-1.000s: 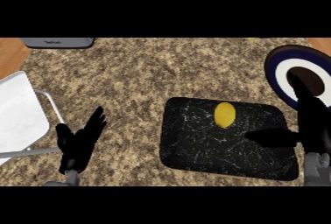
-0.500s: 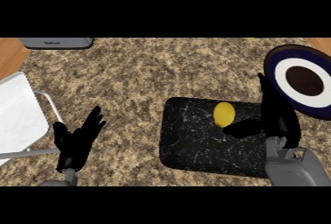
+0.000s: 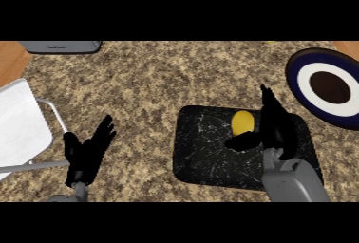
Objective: Pick the lemon from the tray and place it in the plate
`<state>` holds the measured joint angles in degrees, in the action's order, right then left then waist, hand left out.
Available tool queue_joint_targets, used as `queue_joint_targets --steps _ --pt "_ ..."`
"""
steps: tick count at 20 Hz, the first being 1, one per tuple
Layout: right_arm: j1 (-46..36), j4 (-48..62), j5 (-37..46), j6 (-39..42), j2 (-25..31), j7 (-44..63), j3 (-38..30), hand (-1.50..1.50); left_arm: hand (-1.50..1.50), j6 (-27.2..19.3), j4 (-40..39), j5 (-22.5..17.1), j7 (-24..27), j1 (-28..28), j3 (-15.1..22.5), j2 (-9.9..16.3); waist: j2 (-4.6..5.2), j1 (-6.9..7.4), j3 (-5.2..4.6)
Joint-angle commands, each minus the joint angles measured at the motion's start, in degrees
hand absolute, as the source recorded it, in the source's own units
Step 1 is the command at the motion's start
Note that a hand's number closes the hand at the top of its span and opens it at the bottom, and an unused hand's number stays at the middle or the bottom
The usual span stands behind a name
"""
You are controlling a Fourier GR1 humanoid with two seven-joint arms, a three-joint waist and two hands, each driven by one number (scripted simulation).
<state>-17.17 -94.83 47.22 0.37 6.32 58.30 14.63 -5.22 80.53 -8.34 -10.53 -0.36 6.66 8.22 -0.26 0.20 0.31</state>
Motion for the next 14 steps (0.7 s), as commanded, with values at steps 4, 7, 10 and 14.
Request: queue_joint_targets --steps 4,7,10,14 --pt "1.8 4.0 4.1 1.0 -0.2 1.0 -0.8 -1.50 0.00 0.9 1.5 -0.5 -3.0 0.8 -1.1 0.1 0.23 -0.09 -0.31" --pt "-3.4 9.6 6.5 -0.5 -3.8 1.6 -1.7 -1.50 0.00 -1.0 2.7 1.7 -5.1 -0.5 0.3 -1.8 0.28 0.04 -0.31" --pt "-2.4 9.5 5.6 1.7 -3.0 0.4 -4.3 -1.50 0.00 2.4 4.4 0.1 -2.7 2.9 -1.7 0.0 0.24 0.01 -0.31" --pt "-4.0 12.9 6.1 1.6 -5.1 -0.7 -4.0 -1.50 0.00 3.8 1.8 1.0 0.6 4.5 -1.3 -1.2 0.24 0.03 -0.31"
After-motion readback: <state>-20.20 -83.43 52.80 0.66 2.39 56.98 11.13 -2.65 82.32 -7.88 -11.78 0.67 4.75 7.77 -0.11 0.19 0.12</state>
